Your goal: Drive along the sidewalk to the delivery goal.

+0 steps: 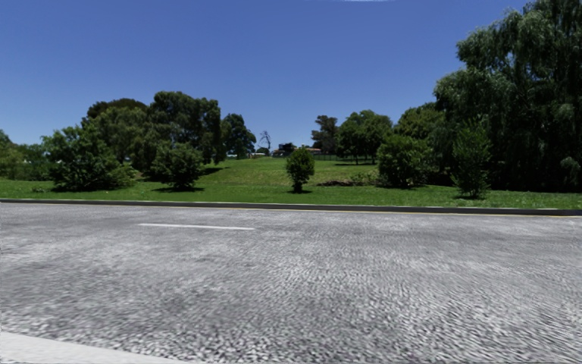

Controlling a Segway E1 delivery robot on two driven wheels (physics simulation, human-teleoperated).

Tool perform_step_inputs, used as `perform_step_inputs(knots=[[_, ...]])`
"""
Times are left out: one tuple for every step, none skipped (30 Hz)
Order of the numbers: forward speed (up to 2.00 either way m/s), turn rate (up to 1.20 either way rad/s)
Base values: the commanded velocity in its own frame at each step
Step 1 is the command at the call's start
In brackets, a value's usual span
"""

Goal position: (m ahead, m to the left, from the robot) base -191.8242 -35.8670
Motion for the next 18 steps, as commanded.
perform_step_inputs(knots=[[0.00, -0.47], [0.00, -0.47], [0.00, -0.47], [0.00, -0.47], [0.00, -0.47], [0.00, -0.47], [0.00, -0.47], [0.00, -0.47], [0.00, -0.47], [0.00, -0.47], [0.00, -0.47], [0.00, -0.47], [0.00, -0.47], [0.00, -0.48], [0.00, -0.48], [0.00, -0.55], [0.00, -0.66], [0.00, -0.70]])
